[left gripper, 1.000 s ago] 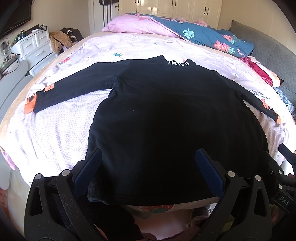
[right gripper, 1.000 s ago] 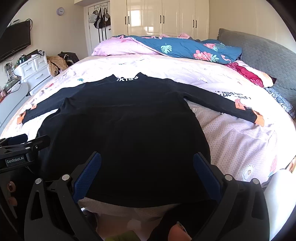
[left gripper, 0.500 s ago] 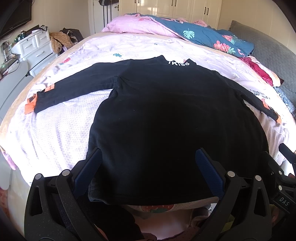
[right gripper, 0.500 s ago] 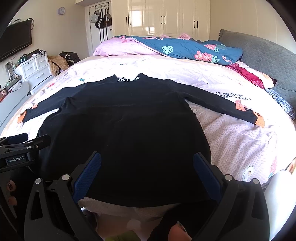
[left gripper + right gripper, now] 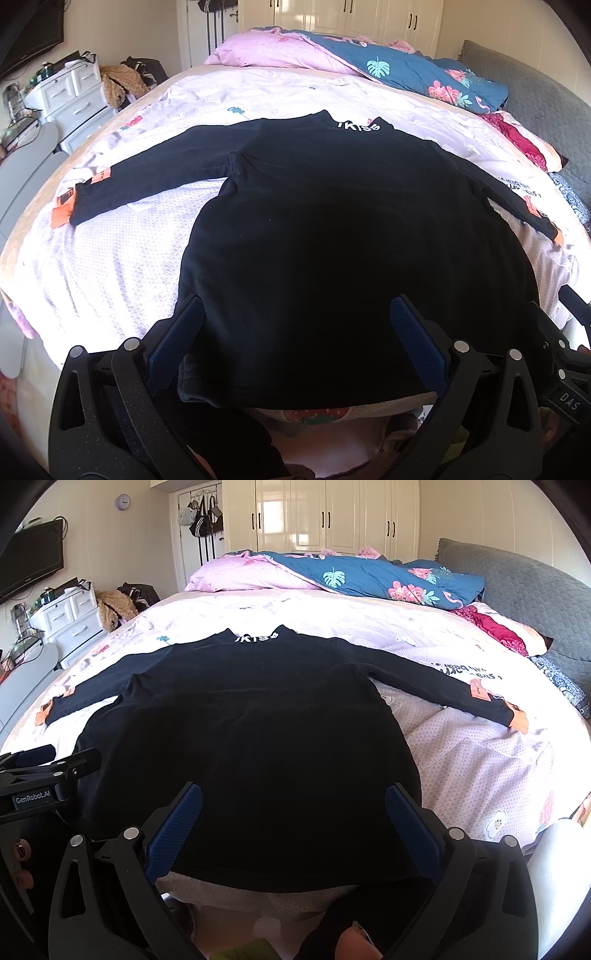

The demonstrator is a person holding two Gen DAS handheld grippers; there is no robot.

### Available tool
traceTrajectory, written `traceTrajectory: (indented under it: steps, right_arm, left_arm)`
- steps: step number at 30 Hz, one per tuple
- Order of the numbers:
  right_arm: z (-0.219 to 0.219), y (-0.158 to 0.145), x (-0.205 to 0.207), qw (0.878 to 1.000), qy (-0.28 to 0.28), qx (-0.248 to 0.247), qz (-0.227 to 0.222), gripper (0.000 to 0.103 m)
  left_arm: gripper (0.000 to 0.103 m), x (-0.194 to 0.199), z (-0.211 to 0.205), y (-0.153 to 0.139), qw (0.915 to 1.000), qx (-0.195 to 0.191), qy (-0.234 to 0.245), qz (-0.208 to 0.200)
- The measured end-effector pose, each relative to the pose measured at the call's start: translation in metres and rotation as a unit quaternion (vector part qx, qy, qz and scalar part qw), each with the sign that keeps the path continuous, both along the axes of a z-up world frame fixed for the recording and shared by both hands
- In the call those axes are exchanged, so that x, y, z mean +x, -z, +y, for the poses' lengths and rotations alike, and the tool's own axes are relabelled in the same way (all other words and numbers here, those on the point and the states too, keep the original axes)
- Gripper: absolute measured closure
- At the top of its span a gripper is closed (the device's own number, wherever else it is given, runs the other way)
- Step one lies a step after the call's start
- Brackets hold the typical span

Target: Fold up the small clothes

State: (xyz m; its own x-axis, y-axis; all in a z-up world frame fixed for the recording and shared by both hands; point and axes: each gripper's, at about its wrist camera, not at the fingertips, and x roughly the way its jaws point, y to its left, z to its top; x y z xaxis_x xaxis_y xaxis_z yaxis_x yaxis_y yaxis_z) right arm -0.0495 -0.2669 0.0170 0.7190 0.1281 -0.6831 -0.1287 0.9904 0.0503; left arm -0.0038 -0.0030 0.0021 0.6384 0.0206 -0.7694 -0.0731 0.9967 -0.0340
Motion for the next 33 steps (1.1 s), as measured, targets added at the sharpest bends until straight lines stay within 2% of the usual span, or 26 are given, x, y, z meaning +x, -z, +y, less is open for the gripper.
traceTrajectory:
  steps: [11, 15, 25, 33]
  right_arm:
    - [-0.001, 0.0, 0.0, 1.0, 0.001, 0.001, 0.001, 0.004]
    - [-0.003, 0.001, 0.006, 1.0, 0.001, 0.009, 0.019, 0.004]
    - [-0.004, -0.004, 0.017, 0.999, 0.002, 0.01, 0.035, 0.004]
    - [-0.01, -0.019, 0.034, 0.999, -0.001, 0.029, 0.04, 0.004]
  left_arm:
    - [0.008, 0.0, 0.0, 0.001, 1.0, -0.005, 0.003, 0.004]
    - [0.008, 0.002, 0.002, -0.001, 0.9999, -0.015, 0.006, 0.005]
    - [0.008, 0.017, 0.009, -0.012, 0.9998, -0.022, -0.004, 0.002]
    - [0.008, 0.04, 0.004, -0.026, 0.9997, -0.025, -0.001, -0.003]
